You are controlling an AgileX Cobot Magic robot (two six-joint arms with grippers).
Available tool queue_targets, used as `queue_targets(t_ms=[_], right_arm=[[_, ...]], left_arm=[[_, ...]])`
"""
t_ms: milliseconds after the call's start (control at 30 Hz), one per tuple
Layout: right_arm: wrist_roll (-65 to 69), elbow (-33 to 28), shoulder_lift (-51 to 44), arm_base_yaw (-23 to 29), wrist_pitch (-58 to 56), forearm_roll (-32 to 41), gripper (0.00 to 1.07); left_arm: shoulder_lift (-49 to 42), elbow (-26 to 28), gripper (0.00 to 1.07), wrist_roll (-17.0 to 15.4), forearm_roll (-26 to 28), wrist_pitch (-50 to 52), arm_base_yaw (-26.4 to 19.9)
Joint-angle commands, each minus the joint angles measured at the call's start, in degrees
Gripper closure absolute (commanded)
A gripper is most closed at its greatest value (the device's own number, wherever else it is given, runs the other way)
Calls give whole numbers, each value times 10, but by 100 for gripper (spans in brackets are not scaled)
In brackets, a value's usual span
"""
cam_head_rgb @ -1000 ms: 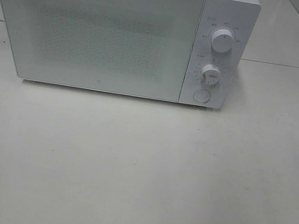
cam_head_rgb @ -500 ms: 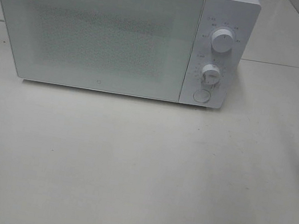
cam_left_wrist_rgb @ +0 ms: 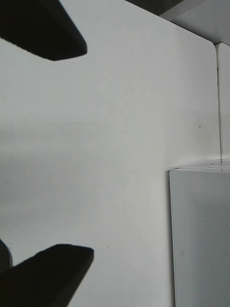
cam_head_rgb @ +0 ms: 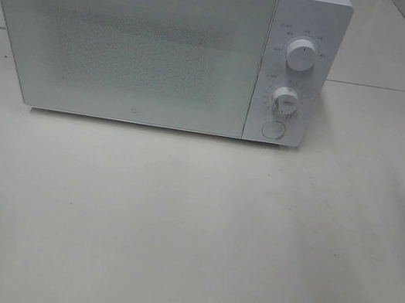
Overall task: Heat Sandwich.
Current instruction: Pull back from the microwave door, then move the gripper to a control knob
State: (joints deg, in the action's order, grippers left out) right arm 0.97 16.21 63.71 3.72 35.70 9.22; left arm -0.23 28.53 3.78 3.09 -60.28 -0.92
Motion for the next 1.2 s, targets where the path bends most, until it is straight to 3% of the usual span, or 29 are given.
queue_targets(t_ms=[33, 267, 300, 433, 500, 533, 633, 767, 1033, 1200], right_arm=[[-10, -9, 11, 6, 34, 11, 31], [-66, -19, 43, 80, 88, 76, 31], [-101, -19, 62, 111, 114, 117, 31], [-157, -19, 88, 152, 154, 170, 31], [-195, -19, 115, 204, 193, 230, 31], [-195, -19, 115, 204, 193, 230, 31], [-214, -17, 156, 276, 256, 306, 31], [-238, -1, 198, 331, 289, 359, 31], [-241, 57, 266, 385, 296, 387, 31], [-234, 87, 305, 387, 297, 387, 31]], left_arm=[[-16, -2, 5, -3, 4, 7, 1], [-16, -2, 5, -3, 4, 7, 1], [-16, -2, 5, -3, 4, 7, 1], [-16, -2, 5, -3, 4, 7, 1], [-16, -2, 5, -3, 4, 7, 1], [-16, -2, 5, -3, 4, 7, 1], [-16, -2, 5, -3, 4, 7, 1], [-16, -2, 5, -3, 4, 7, 1], [-16, -2, 5, -3, 4, 7, 1], [-16, -2, 5, -3, 4, 7, 1]])
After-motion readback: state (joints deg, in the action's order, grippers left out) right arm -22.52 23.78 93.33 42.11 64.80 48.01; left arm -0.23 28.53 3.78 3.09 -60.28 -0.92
